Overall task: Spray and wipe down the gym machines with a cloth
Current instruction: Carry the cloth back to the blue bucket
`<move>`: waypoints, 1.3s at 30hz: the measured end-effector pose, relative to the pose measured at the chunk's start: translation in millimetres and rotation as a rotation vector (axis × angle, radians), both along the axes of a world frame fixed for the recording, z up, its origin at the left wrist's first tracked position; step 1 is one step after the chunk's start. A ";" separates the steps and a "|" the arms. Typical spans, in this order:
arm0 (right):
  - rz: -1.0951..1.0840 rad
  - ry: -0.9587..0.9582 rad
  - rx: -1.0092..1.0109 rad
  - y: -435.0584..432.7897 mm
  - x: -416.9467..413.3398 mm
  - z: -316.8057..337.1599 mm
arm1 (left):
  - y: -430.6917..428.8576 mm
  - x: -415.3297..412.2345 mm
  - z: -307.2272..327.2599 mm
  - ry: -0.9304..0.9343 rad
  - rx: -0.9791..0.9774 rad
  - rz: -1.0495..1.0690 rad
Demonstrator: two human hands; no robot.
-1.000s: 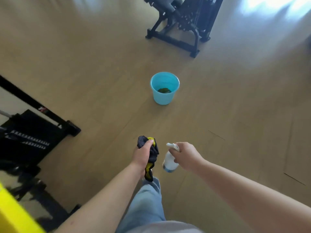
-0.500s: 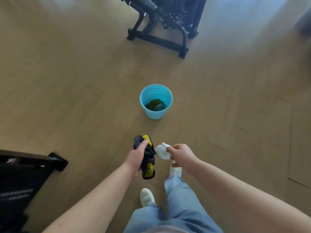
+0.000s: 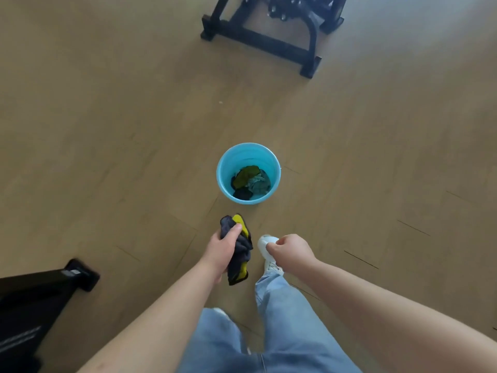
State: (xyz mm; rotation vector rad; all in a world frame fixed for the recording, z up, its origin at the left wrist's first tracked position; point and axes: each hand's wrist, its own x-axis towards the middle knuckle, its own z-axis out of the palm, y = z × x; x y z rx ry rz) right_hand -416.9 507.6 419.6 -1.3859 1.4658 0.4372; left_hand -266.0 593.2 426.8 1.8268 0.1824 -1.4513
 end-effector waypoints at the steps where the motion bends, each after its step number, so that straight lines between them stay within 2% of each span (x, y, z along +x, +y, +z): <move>1: 0.009 0.016 0.001 -12.4 2.6 -7.1 | -14.6 2.8 -8.0 -0.005 0.004 -0.004; 8: 0.068 0.079 -0.006 -59.7 19.4 -101.0 | -88.3 27.5 -108.0 -0.033 0.087 -0.103; 14: 0.020 0.118 0.031 -65.2 33.0 -244.6 | -103.9 38.7 -230.0 -0.049 0.163 -0.200; 19: 0.083 0.224 0.068 -59.3 36.1 -363.8 | -99.5 47.6 -318.5 -0.269 0.131 -0.483; 23: 0.083 0.254 0.168 -75.0 40.8 -423.6 | -101.5 51.7 -367.3 -0.264 0.103 -0.604; 26: 0.107 0.245 0.265 -80.7 41.8 -450.2 | -105.8 55.7 -391.9 -0.234 0.116 -0.598; 31: -0.074 0.267 0.123 -75.1 37.9 -470.7 | -113.2 66.8 -403.8 -0.196 0.113 -0.606; 34: -0.109 0.259 0.130 -77.7 39.6 -459.1 | -116.8 73.0 -399.3 -0.217 0.092 -0.604; 36: -0.125 0.241 0.031 -80.0 44.4 -441.3 | -119.3 76.1 -393.8 -0.219 0.072 -0.592; 39: -0.223 0.018 -0.159 -86.2 59.4 -405.0 | -125.6 78.1 -376.4 -0.193 0.020 -0.578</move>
